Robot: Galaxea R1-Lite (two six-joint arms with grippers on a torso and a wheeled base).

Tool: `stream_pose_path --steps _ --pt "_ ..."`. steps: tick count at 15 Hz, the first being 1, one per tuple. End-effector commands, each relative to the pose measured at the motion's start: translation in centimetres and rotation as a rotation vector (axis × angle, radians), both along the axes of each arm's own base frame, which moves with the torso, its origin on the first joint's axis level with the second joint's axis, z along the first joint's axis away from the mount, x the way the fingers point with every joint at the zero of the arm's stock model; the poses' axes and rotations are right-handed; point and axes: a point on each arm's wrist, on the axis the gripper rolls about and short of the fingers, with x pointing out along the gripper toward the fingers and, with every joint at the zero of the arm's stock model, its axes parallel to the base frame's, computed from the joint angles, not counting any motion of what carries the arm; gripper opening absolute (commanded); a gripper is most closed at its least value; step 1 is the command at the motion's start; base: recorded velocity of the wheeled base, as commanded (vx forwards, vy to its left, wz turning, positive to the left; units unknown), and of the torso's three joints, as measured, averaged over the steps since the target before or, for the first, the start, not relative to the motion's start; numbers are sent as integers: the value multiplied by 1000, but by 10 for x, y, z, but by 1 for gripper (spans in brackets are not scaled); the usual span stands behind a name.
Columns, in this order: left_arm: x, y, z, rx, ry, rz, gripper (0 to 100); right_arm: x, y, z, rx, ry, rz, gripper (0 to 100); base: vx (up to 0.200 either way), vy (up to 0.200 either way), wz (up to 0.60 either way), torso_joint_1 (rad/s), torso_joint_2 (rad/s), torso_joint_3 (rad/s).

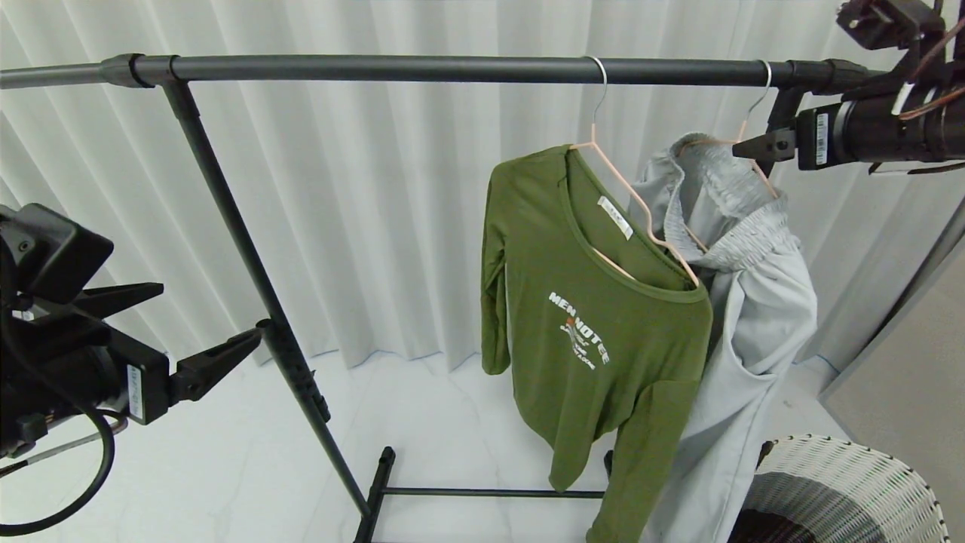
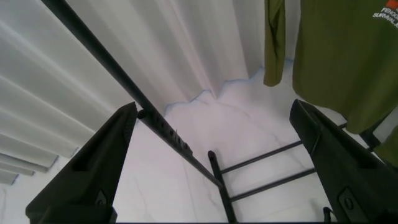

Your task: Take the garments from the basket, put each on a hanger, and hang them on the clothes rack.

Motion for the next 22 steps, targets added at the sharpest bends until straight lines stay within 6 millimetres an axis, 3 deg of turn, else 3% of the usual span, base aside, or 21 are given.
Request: stream_pose_path --steps 1,3,5,10,13,16,21,22 --pt "-12 1 -4 -1 -7 0 100 -55 -15 10 13 -53 3 100 0 0 0 0 0 0" --pt "-21 2 -10 -1 -4 6 100 -93 -27 3 23 -89 -4 100 0 0 0 0 0 0" --pt "-31 4 -14 11 -17 63 100 -129 -42 -17 20 -99 -49 100 0 0 0 0 0 0" --pt "-54 13 -29 22 -15 391 100 -196 -71 -74 6 -93 -192 100 0 0 0 0 0 0" --pt "-65 19 -35 -14 -21 527 100 -227 -77 -110 -5 -75 -245 100 0 0 0 0 0 0" --pt "-89 19 -48 -36 -62 537 100 -256 -82 -156 -34 -42 -356 100 0 0 0 0 0 0" --pt "-115 18 -72 -45 -64 540 100 -282 -85 -200 -65 0 -423 100 0 0 0 0 0 0" --pt "-128 18 -88 -53 -78 549 100 -291 -86 -216 -79 28 -458 100 0 0 0 0 0 0"
